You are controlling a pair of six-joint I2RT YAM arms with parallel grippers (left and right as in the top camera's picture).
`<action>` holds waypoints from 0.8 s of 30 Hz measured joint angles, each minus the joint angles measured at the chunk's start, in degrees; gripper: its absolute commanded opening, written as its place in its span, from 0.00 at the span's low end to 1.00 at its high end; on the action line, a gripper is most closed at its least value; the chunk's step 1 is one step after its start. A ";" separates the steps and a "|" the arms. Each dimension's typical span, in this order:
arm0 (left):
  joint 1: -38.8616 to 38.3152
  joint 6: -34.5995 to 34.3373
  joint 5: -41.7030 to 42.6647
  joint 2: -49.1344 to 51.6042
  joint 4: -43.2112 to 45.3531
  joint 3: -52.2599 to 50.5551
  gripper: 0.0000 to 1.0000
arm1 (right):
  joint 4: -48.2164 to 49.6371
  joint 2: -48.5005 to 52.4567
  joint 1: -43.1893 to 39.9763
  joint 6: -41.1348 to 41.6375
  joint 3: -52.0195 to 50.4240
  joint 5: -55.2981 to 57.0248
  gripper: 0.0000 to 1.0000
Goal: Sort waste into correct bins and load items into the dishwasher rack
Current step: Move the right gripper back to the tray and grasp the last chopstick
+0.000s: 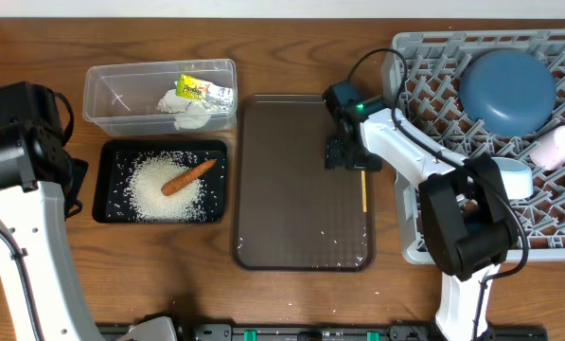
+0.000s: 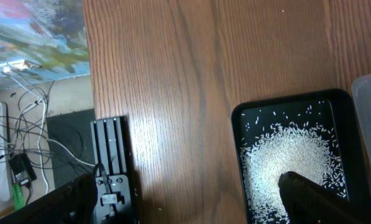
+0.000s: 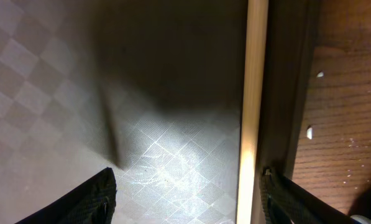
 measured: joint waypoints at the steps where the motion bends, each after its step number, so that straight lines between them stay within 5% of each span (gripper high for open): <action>1: 0.00 0.02 0.00 0.00 0.00 0.00 0.95 | 0.11 0.00 0.00 0.00 0.00 0.00 0.71; 17: 0.00 0.02 0.02 0.00 0.00 0.00 0.95 | 6.47 -1.11 0.00 0.20 -4.94 0.09 0.55; 22: 0.00 0.02 0.00 0.00 0.00 0.00 0.95 | 6.99 -1.75 0.02 0.13 -5.99 0.68 0.02; 24: 0.00 0.02 0.00 0.00 0.00 0.00 0.95 | 6.91 -1.75 0.02 0.24 -5.92 0.74 0.01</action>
